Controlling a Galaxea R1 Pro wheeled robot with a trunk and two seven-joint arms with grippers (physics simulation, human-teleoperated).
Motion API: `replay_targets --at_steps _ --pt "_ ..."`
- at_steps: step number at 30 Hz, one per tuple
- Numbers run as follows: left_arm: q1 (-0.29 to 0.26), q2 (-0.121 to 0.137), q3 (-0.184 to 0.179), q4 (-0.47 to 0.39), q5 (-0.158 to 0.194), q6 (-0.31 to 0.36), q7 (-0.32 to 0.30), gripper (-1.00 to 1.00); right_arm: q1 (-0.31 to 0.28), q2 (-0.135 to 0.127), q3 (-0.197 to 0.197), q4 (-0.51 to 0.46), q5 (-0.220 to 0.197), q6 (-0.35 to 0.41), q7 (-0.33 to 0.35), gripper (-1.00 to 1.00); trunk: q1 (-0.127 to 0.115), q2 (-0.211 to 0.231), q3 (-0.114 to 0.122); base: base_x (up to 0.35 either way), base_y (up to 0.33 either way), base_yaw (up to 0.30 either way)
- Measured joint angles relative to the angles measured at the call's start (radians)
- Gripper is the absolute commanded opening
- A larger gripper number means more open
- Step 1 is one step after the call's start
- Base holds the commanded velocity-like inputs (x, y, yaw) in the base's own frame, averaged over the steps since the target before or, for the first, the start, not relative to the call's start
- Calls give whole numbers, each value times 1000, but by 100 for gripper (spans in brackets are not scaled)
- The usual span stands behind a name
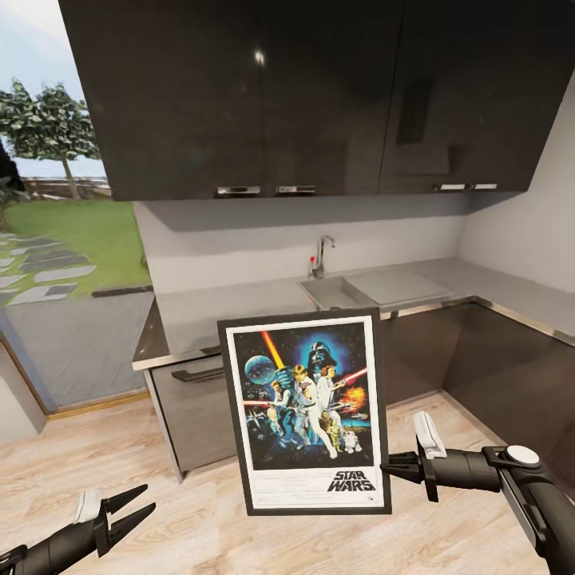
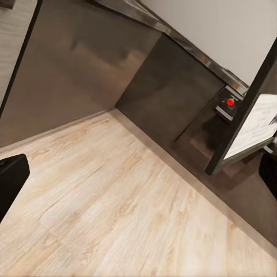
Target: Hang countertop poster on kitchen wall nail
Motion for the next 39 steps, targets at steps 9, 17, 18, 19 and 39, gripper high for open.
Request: replay_targets --at_steps 9,17,18,19,39 --pt "0 1 0 0 0 0 0 100 0 0 0 0 -1 0 0 -100 -35 63 28 0 0 0" --pt "0 0 0 0 0 0 0 100 0 0 0 0 -1 0 0 -100 -65 119 53 0 0 0" --pt "0 0 0 0 0 0 0 100 0 0 0 0 -1 0 0 -100 -69 126 57 0 0 0" --pt "0 0 0 0 0 0 0 100 0 0 0 0 -1 0 0 -100 -73 133 60 0 0 0" --pt "0 0 0 1 0 0 0 100 0 1 0 0 -1 0 0 -100 -150 274 123 0 0 0"
